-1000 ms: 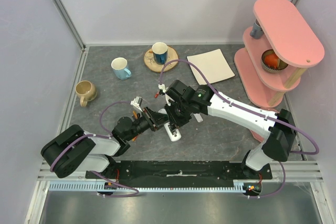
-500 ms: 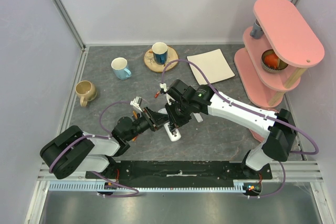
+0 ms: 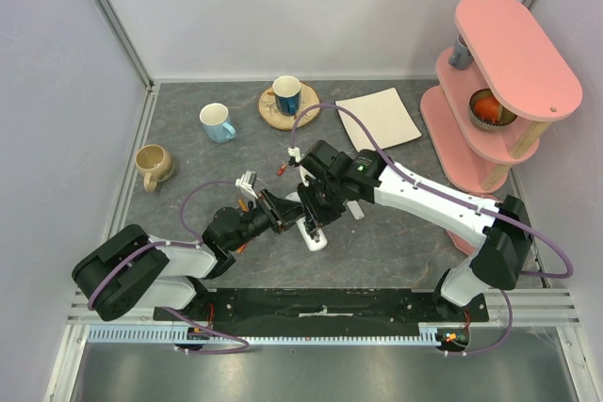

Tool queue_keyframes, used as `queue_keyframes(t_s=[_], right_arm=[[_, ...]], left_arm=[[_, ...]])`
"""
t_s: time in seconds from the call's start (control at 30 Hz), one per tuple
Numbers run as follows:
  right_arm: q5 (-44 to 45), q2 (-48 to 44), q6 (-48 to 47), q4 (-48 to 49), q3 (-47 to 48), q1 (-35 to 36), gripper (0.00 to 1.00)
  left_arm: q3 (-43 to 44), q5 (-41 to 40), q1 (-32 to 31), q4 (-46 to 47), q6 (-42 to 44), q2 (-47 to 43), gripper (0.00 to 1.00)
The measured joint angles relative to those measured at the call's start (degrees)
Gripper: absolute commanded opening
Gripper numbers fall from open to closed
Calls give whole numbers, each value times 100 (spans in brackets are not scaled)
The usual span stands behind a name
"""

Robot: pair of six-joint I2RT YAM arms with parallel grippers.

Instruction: Load the batteries into the remote control

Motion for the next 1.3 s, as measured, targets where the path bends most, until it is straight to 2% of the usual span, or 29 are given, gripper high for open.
queue_keyframes(t_s=[0.7,1.1,1.3], right_arm=[[177,44,-39,-328,564,50,39],[369,44,-79,-573,807,50,43],[538,39,-111,-787,1224,37,45]], left_arm=[[66,-136,-11,363,-11,2,2],[68,-146,-26,450,-11,22,2],[68,-144,-26,457,-11,37,2]])
